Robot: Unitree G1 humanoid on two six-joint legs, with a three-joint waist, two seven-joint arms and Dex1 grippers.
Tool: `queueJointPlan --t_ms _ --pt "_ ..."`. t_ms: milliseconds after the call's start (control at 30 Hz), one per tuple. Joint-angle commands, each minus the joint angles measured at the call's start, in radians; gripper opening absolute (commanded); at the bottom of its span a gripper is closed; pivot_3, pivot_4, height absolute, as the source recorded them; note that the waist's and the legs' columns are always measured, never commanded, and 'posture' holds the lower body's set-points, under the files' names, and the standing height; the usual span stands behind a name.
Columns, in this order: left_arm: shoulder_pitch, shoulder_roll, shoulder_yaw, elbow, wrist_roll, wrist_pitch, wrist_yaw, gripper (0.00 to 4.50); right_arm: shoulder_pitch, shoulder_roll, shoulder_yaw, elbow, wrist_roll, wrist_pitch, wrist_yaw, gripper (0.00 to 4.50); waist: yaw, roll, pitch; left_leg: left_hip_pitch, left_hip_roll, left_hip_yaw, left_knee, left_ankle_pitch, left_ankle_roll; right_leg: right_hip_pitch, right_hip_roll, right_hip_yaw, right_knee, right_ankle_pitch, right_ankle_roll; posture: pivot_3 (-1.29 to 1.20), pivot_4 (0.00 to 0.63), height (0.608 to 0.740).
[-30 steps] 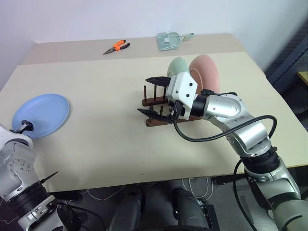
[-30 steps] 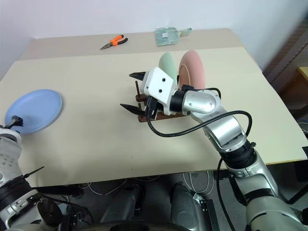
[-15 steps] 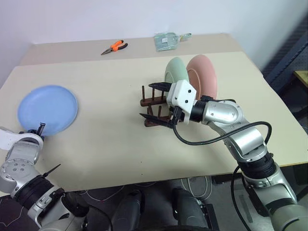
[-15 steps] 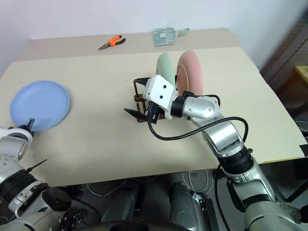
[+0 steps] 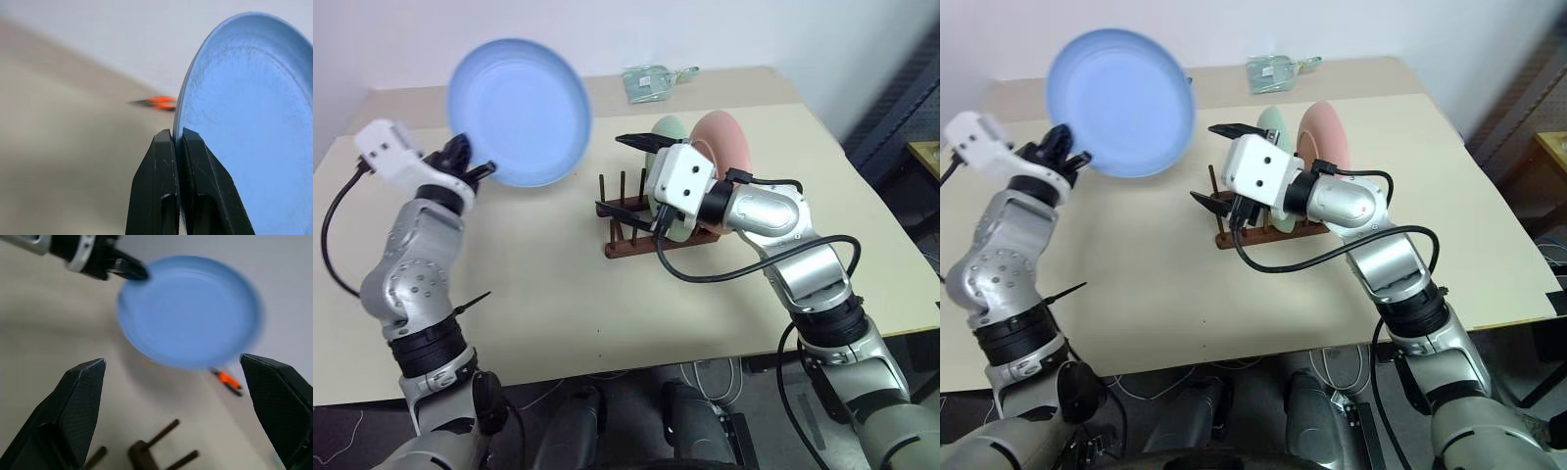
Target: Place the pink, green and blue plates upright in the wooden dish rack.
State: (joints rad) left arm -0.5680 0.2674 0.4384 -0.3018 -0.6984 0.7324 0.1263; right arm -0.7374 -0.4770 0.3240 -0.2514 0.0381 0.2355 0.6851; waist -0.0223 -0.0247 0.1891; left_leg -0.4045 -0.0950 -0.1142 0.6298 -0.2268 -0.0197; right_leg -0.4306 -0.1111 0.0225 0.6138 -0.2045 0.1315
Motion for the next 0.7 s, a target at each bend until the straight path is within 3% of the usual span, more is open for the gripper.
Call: queueJointPlan --t_ms 33,267,367,600,633,700 --pt "-0.043 -0.017 -0.061 -0.082 -0.006 -0.004 0.002 0.04 -0.059 0.013 0.060 0.074 -0.143 -0.125 -0.031 4.50 0.002 0.000 0.000 0.000 0.000 0.000 0.000 0.000 0.000 0.000 0.000 0.000 0.000 0.000 0.000 0.00 0.150 0.732" --pt "-0.062 -0.049 -0.113 -0.131 -0.046 0.020 0.010 0.04 -0.125 0.047 0.140 0.259 -0.379 -0.294 -0.126 4.50 0.007 0.000 0.000 0.000 0.000 0.000 0.001 0.003 -0.005 0.000 0.001 0.000 0.000 0.001 -0.001 0.00 0.150 0.732" --pt "-0.050 -0.058 -0.120 -0.146 -0.064 0.030 0.007 0.00 -0.143 0.070 0.156 0.313 -0.453 -0.324 -0.160 3.65 0.006 0.000 0.000 0.000 0.000 0.000 0.000 0.003 -0.005 0.000 0.001 0.000 0.000 0.001 -0.001 0.00 0.150 0.732" --pt "-0.029 -0.059 -0.103 -0.142 -0.090 0.032 -0.001 0.00 -0.150 0.089 0.159 0.357 -0.534 -0.380 -0.179 0.06 0.006 0.000 0.000 0.000 0.000 -0.001 0.000 0.004 -0.006 0.000 0.001 0.000 0.000 0.001 -0.001 0.00 0.150 0.732" --pt "-0.027 -0.058 -0.101 -0.141 -0.091 0.032 -0.003 0.00 -0.149 0.091 0.159 0.358 -0.539 -0.384 -0.178 0.06 0.007 0.000 0.000 0.000 0.000 -0.001 0.000 0.004 -0.006 0.000 0.002 0.000 0.000 0.001 -0.001 0.00 0.150 0.732" --pt "-0.021 -0.058 -0.096 -0.140 -0.100 0.030 -0.011 0.62 -0.149 0.097 0.158 0.358 -0.550 -0.393 -0.179 0.00 0.007 0.000 0.000 0.000 0.001 -0.001 0.001 0.004 -0.006 0.000 0.002 0.000 0.000 0.001 -0.001 0.00 0.150 0.732"
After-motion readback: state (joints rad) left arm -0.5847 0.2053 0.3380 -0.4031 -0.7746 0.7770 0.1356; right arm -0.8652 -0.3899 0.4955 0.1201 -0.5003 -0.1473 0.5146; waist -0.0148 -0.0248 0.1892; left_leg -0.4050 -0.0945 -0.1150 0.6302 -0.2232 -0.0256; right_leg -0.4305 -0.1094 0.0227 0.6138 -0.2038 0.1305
